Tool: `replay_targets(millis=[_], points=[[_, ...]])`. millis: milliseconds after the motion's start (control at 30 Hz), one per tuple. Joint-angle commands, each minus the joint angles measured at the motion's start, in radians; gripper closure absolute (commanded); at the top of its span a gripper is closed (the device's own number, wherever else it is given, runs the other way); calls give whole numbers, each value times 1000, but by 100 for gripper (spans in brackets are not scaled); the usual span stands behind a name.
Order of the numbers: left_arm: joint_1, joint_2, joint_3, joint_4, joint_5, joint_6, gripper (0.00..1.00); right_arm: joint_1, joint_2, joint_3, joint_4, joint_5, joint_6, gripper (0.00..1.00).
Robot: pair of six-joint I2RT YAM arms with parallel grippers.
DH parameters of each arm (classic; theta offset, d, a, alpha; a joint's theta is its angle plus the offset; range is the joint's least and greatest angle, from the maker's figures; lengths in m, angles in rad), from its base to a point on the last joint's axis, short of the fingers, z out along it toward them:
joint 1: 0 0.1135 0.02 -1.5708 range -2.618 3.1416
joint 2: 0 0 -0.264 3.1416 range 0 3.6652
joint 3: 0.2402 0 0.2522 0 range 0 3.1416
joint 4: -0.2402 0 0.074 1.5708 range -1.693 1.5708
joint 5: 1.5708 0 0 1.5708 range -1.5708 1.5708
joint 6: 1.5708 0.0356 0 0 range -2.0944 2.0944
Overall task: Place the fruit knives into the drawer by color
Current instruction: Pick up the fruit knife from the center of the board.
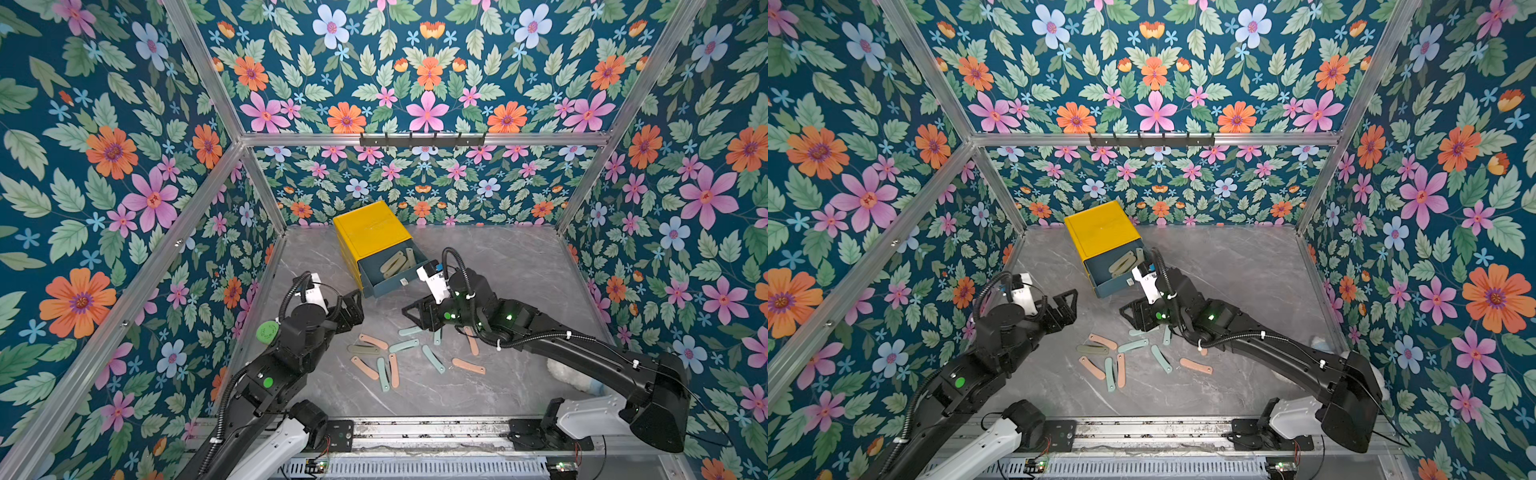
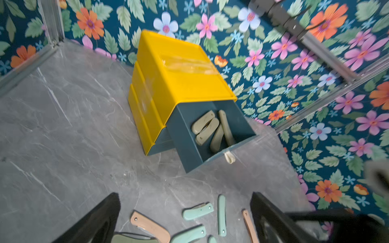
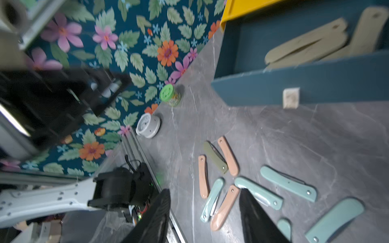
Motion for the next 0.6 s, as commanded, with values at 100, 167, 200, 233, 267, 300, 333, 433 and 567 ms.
replay_targets(millis=[100,167,200,233,267,300,333,433,567], points=[[0,-96,33,-50,-89,24,1,168,187,20,1,65,-75,45],[0,-119,42,-56,-106,24,1,212,280,71,-12,87,-94,45],[-1,-124,46,-62,-110,24,1,220,327,90,-7,85,-99,45],[0,-131,50,-61,-112,26,1,224,375,110,-1,81,-101,45],[0,-135,54,-63,-112,28,1,224,413,127,3,85,-103,45],[0,-137,58,-65,-112,31,1,224,446,145,6,102,-109,45],[-1,-138,62,-71,-113,31,1,224,476,162,7,115,-117,45],[-1,-147,77,-97,-123,35,1,224,568,233,-6,134,-152,46],[-2,-181,86,-118,-140,40,1,215,664,302,-11,169,-174,46]])
